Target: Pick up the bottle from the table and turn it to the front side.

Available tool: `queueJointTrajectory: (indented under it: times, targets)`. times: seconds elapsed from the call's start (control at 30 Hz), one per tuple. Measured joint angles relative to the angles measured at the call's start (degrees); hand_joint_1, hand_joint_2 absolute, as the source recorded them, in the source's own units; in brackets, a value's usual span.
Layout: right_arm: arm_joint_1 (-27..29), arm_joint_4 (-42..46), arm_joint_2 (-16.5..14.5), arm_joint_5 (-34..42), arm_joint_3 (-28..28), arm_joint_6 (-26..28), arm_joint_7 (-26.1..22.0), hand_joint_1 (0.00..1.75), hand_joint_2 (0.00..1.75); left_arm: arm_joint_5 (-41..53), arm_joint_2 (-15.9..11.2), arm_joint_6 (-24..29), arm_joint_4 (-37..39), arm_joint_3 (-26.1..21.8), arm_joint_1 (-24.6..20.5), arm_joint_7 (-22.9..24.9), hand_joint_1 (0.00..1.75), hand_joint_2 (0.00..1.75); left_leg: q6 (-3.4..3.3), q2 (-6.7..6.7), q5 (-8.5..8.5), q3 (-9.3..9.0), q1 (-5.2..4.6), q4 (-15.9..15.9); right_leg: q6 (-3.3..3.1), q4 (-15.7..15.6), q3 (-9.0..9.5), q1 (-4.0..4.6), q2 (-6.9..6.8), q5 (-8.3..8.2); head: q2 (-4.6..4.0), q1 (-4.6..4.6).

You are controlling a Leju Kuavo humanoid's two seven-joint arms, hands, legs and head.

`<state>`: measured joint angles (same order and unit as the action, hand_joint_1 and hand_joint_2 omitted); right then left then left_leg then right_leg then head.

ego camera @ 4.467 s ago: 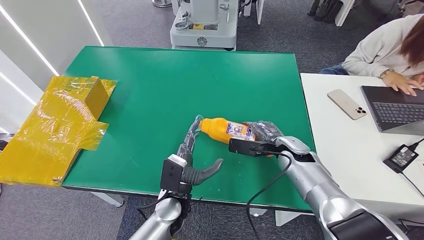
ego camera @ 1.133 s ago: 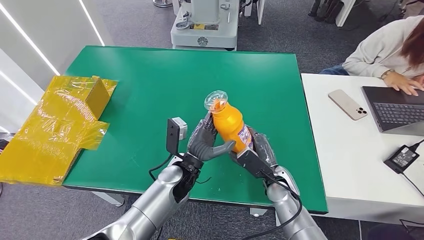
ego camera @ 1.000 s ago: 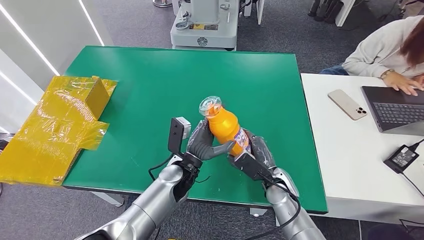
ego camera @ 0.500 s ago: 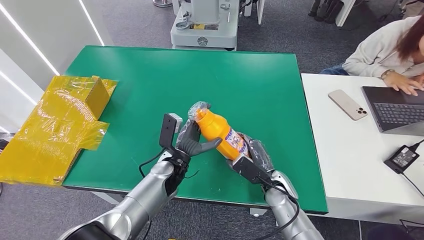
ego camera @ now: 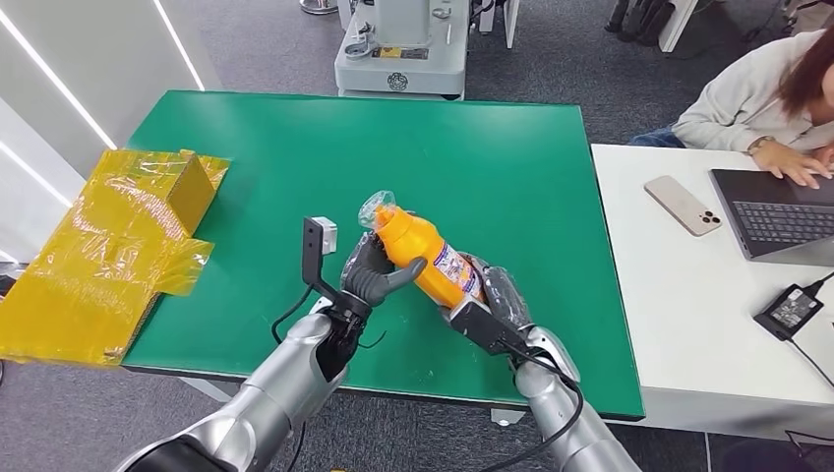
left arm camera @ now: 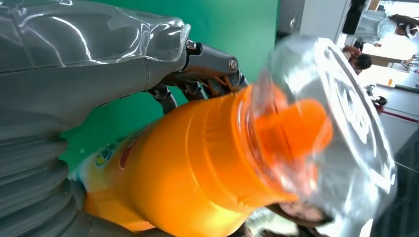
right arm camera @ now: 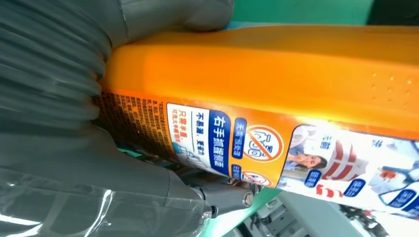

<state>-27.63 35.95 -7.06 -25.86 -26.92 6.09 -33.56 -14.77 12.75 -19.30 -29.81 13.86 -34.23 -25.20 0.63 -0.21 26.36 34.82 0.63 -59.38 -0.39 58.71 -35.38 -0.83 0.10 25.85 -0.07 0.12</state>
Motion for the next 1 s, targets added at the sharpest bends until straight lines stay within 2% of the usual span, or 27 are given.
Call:
queueJointTrajectory:
  times: [0.1,0.23,0.3,0.4,0.43,0.53,0.8,1.0]
  targets:
    - [0.1,-0.1,0.0,-0.6,-0.2,1.3,-0.6,1.60,1.75,-4.6,0.4,-4.3,0.0,-0.7,0.2,2.5,1.66,1.75,0.00,-0.01,0.00,0.00,0.01,0.0,0.00,0.0,0.00,0.01,-0.01,0.00,0.00,0.01]
    - [0.5,0.0,-0.1,-1.0,-0.2,2.2,-0.6,1.61,1.75,-6.9,0.9,-6.2,0.0,-1.0,0.3,4.1,1.72,1.75,0.00,0.04,0.00,-0.01,0.00,0.0,0.00,0.0,0.00,0.02,0.05,0.00,0.00,0.02]
    - [1.0,0.2,-0.1,-1.1,0.0,2.7,-0.4,1.48,1.75,-8.2,1.2,-6.6,0.0,-1.0,0.3,4.9,1.75,1.75,0.00,0.03,0.00,-0.01,0.00,0.0,0.00,0.0,0.00,0.01,0.05,0.00,0.00,0.01]
    - [2.1,1.1,0.0,-1.3,0.5,3.3,-0.4,0.69,1.75,-9.6,1.8,-6.9,0.0,-0.8,0.3,5.4,1.75,1.75,0.00,0.05,0.01,-0.02,0.00,0.0,0.00,0.0,-0.01,0.01,0.07,0.00,0.00,0.01]
    - [2.6,1.7,0.0,-1.3,0.7,3.4,-0.4,0.37,1.75,-9.7,2.0,-6.8,0.0,-0.6,0.3,5.4,1.75,1.75,-0.01,0.05,0.01,-0.02,0.00,0.0,0.00,0.0,-0.01,0.01,0.08,0.00,0.00,0.01]
    - [4.4,3.6,0.2,-1.2,1.5,3.6,-0.3,0.00,1.75,-9.8,2.5,-6.4,0.1,0.2,0.2,5.2,1.75,1.75,-0.01,0.06,0.01,-0.02,0.00,-0.1,0.00,0.0,-0.02,0.01,0.09,0.00,0.00,0.01]
    - [9.9,9.3,1.9,-0.1,4.4,3.0,0.8,0.00,1.75,-10.0,3.0,-5.0,0.2,1.5,-1.6,4.0,1.75,1.75,-0.02,0.03,0.02,0.03,0.00,0.0,0.00,0.0,-0.01,0.01,0.03,0.00,0.00,0.01]
    - [16.0,19.9,3.0,0.1,5.8,1.7,2.1,0.00,1.75,-5.4,2.3,3.0,-0.4,2.3,-2.3,0.4,1.75,1.75,-0.02,0.03,0.02,0.03,0.00,0.0,0.00,0.0,-0.02,0.01,0.03,0.00,0.00,0.00]
